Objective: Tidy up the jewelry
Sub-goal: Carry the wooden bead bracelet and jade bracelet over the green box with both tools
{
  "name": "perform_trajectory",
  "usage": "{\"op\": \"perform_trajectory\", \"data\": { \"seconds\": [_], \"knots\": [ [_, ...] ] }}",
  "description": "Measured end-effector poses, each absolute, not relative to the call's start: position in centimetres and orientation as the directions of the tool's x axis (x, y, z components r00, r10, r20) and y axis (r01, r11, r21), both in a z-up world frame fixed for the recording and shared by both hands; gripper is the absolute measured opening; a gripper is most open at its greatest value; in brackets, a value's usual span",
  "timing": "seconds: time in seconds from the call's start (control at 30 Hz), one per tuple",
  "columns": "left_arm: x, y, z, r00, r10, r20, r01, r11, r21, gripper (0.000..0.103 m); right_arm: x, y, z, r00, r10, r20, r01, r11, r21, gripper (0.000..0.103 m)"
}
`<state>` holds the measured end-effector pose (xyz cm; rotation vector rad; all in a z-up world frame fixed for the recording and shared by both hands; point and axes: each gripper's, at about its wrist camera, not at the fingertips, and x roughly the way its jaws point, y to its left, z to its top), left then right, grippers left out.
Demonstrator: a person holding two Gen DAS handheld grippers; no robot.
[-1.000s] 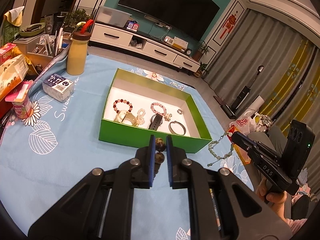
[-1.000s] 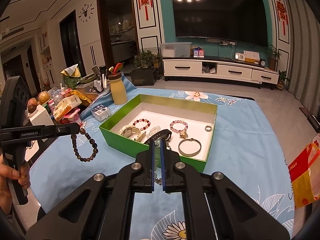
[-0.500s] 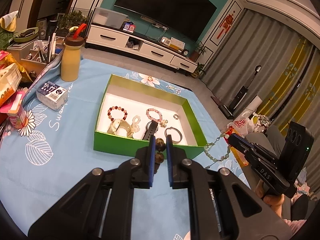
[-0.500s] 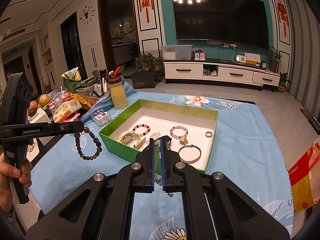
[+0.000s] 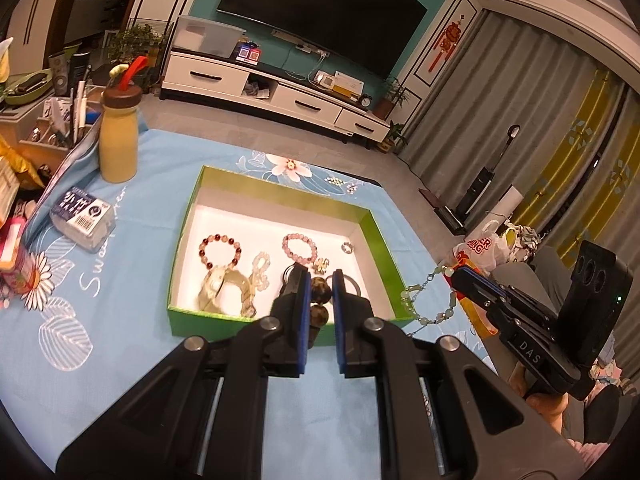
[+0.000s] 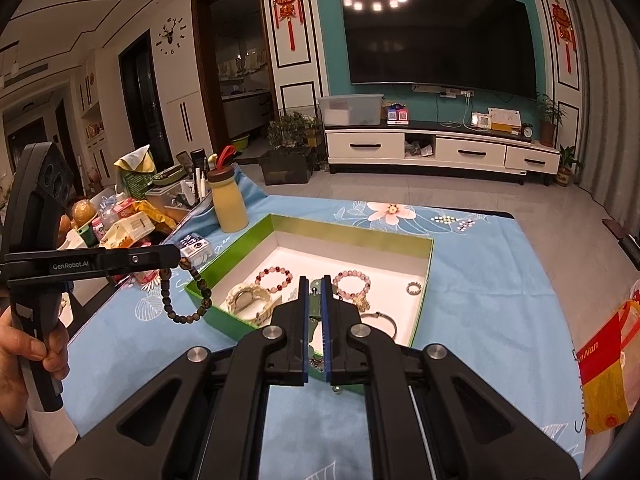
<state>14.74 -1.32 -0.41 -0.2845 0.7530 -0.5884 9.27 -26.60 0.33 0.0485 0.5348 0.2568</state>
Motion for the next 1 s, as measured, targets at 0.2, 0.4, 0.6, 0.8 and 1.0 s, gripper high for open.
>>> {"op": "perform_trajectory", "data": {
  "seconds": [0.2,0.4,0.6,0.8,1.0],
  "knots": [
    [16.8,-2.8,-0.1,0.575,-0.594,-0.562,0.407,0.804,-0.433,0.010,11.0,-26.6,0.6,0.831,0.257,-0.493,-0.233,0.966,0.110,0.005],
    [18.7,-3.9,-0.3,0.567,-0.593,-0.572,0.404,0.805,-0.434,0.010,12.6,-26.9,0.5,0.828,0.260,-0.496,-0.229,0.966,0.123,0.005],
    [20.6,-4.8,-0.4,0.570,-0.584,-0.579,0.404,0.812,-0.421,0.010,14.2,-27.3,-0.2,0.821,0.253,-0.512,-0.219,0.967,0.128,0.005],
    [22.3,-5.8,-0.7,0.569,-0.576,-0.587,0.406,0.818,-0.409,0.010,16.0,-27.7,-0.7,0.816,0.252,-0.520,-0.209,0.968,0.141,0.005],
    [24.3,-7.0,-1.1,0.561,-0.569,-0.601,0.407,0.822,-0.399,0.010,18.0,-28.2,-1.1,0.810,0.248,-0.531,-0.196,0.969,0.153,0.005]
  ]
}}
